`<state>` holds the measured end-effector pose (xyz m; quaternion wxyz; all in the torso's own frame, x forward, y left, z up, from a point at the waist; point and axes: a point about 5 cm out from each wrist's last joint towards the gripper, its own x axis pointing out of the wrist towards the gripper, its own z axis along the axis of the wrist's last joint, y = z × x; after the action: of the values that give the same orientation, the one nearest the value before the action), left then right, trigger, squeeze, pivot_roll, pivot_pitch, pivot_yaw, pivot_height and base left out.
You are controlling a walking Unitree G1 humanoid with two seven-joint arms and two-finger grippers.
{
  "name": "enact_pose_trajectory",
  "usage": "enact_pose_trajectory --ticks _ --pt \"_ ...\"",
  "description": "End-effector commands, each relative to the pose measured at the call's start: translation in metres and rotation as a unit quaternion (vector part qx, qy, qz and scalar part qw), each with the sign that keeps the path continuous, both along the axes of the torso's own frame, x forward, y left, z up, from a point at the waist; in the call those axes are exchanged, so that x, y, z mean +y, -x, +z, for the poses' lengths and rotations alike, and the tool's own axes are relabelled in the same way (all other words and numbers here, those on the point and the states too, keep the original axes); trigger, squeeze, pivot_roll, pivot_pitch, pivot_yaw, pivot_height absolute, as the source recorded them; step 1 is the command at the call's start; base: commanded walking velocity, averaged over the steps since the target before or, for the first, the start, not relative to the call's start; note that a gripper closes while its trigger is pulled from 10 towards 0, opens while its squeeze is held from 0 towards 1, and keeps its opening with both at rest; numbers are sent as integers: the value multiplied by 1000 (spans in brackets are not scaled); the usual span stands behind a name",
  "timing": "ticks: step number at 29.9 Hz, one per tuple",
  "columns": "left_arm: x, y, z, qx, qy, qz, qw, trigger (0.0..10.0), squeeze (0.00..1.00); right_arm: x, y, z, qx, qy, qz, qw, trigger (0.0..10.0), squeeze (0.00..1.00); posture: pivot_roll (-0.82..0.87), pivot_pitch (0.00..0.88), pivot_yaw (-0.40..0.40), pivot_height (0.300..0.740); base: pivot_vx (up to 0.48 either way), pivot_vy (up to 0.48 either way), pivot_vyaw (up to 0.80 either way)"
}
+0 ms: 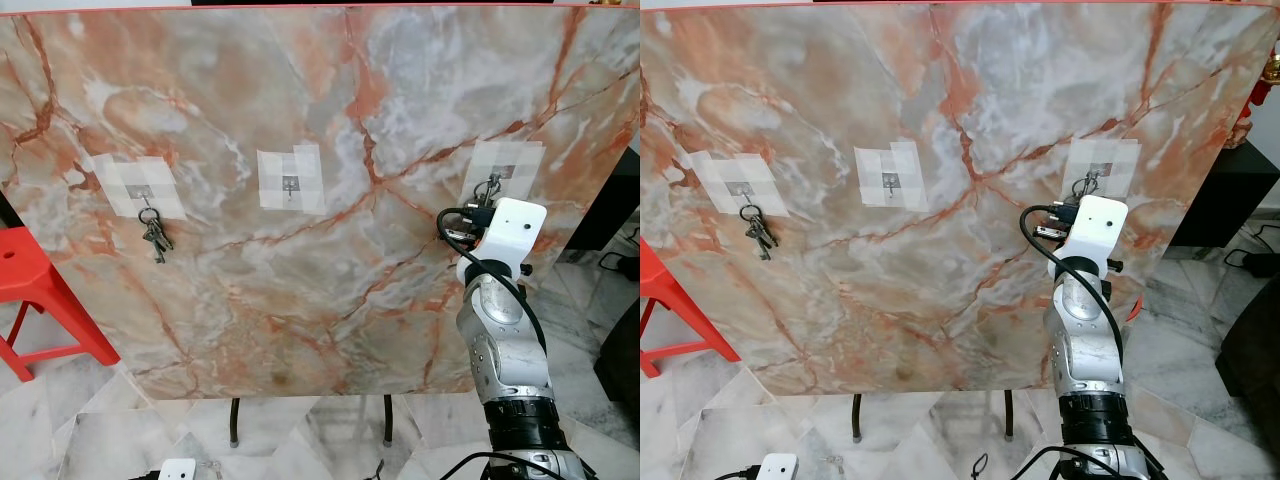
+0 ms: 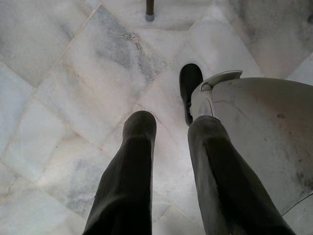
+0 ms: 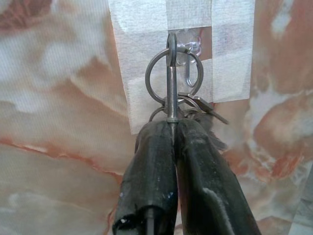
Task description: Hang keys on a hook
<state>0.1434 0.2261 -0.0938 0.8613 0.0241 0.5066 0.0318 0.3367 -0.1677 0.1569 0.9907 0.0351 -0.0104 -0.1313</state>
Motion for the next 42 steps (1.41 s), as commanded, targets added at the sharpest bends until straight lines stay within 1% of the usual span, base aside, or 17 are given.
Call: enact_pose_trajectory --ticks 1,3,8,14,19,26,31,35,42 --pt "3 2 0 5 -2 -1 1000 10000 0 0 2 5 -16 15 -4 1000 10000 0 -15 0 -11 740 0 0 0" --pt "3 2 0 5 -2 -2 1000 10000 0 3 5 3 -17 22 -1 1000 10000 0 -18 0 -10 740 0 0 0" --pt "3 2 0 4 -1 -1 1000 10000 0 5 9 -3 -6 11 -2 1000 10000 0 -18 0 -10 740 0 0 0" --pt "3 2 0 5 -1 -1 1000 10000 0 -3 7 0 -10 17 -15 1000 10000 0 -17 0 -11 740 0 0 0" --pt "3 2 0 5 -2 -1 1000 10000 0 -6 6 1 -10 20 -19 1000 10000 0 -19 0 -10 740 0 0 0" --pt "3 2 0 5 -2 -1 1000 10000 0 -15 7 1 -9 25 -40 999 10000 0 -19 0 -8 740 0 0 0" --pt "3 2 0 5 -2 -2 1000 10000 0 -17 5 1 -9 26 -36 999 10000 0 -19 0 -8 740 0 0 0" --pt "3 2 0 5 -2 -2 1000 10000 0 -16 1 1 -4 30 -19 999 10000 0 -15 0 -8 740 0 0 0" --pt "3 2 0 4 -2 -2 1000 10000 0 -17 -3 4 -6 31 -14 999 10000 0 -16 0 -8 740 0 0 0"
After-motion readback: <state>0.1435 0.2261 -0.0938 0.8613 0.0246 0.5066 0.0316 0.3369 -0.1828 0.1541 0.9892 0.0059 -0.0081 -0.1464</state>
